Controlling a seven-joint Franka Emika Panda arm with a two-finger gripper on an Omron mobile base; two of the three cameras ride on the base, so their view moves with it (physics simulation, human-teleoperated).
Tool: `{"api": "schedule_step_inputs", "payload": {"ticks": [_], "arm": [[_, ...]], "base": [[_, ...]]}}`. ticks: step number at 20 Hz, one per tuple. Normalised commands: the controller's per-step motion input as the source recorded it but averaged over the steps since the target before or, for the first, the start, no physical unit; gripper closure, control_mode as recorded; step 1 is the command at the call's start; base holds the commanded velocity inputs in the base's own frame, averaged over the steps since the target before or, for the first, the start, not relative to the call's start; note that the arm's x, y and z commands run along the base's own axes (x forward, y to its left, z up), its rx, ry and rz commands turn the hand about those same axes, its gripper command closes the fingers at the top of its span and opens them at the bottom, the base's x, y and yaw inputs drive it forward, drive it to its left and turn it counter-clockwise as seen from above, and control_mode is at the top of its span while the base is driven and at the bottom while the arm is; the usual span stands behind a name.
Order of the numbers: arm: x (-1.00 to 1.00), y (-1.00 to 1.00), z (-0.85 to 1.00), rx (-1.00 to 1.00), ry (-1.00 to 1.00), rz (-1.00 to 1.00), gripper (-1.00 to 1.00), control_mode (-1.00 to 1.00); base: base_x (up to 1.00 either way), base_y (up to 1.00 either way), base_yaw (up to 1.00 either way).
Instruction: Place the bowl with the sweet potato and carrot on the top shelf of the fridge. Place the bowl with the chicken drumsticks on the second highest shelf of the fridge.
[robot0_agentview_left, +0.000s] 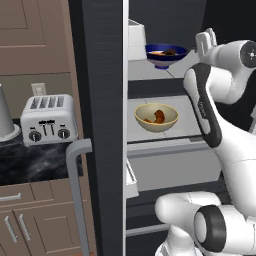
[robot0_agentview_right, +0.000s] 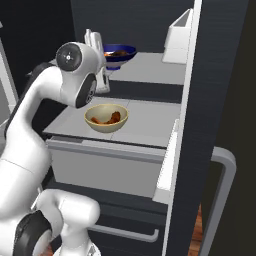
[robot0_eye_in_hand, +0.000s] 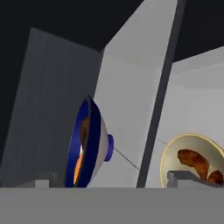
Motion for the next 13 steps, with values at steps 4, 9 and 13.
{"api": "schedule_step_inputs", "payload": {"ticks": [4,9,13], "arm": [[-1.00,0.31,-0.13,0.00,-0.10,0.00,-1.00,-1.00],[-1.00,0.23,-0.08,0.00,-0.06,0.00,-1.00,-1.00],[-1.00,0.02,0.00,0.00,0.00,0.00,-1.00,-1.00]], "base": [[0.00,0.00,0.00],[0.00,0.00,0.00],[0.00,0.00,0.00]]}}
